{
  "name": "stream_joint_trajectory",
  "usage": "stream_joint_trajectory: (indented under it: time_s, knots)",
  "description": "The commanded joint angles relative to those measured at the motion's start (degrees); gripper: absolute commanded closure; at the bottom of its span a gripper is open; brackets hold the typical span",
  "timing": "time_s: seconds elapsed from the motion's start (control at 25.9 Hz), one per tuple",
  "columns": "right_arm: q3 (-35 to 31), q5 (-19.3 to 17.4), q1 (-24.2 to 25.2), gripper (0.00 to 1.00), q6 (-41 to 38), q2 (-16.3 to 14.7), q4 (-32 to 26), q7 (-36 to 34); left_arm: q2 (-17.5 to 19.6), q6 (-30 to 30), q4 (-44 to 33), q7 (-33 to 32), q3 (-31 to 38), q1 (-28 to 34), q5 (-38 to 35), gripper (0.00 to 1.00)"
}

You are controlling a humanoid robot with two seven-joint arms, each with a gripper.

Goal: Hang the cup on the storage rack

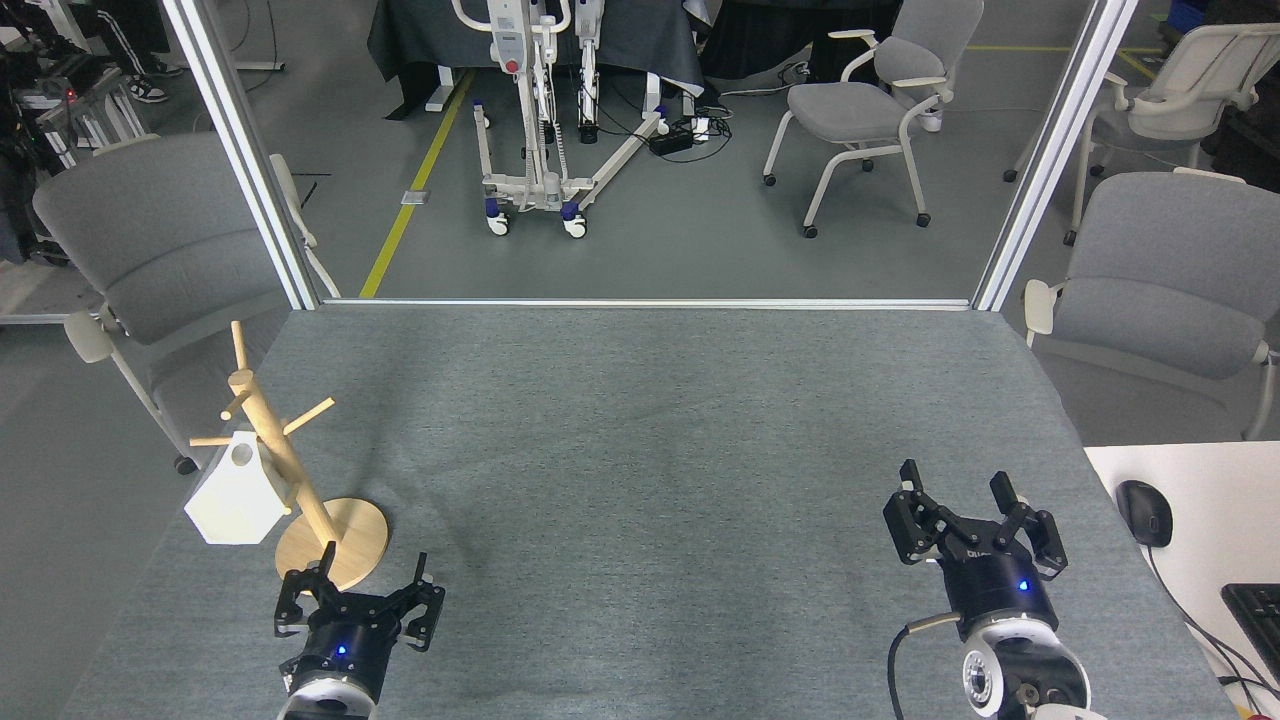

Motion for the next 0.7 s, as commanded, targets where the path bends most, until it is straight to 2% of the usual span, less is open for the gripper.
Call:
stream_joint_trajectory:
  time_s: [0.0,0.08,0.15,0.35,0.43,0.66]
  knots:
    - [-0.13,0.0,0.0,0.01,0.0,-0.13,0.03,0.01,-1.17,-0.61,-1.49,1.13,-6.3,0.14,5.61,0.01]
    - [-0.13,0.0,-0.09,0.01,0.0,-0.13,0.03,0.01,-1.35,0.36,-3.42,0.52,-10.78,-0.56,12.2,0.01]
    - [-0.13,0.0,-0.09,0.01,0.0,-0.13,0.03,0.01,-1.43,1.94,-5.27,0.08,-13.42,-1.79,15.54,0.01]
    - [-0.13,0.0,-0.09,0.01,0.0,-0.3,0.03,0.01,-1.52,9.59,-3.78,-0.1,-20.1,-7.68,15.98,0.01]
    - [-0.13,0.0,-0.09,0.01,0.0,-0.39,0.03,0.01,-1.43,11.7,-4.48,-0.19,-20.89,-7.68,15.98,0.01]
    - [-0.13,-0.09,-0.09,0.01,0.0,-0.39,0.38,0.01,-1.26,11.79,-5.18,-0.1,-20.72,-4.43,16.25,0.01]
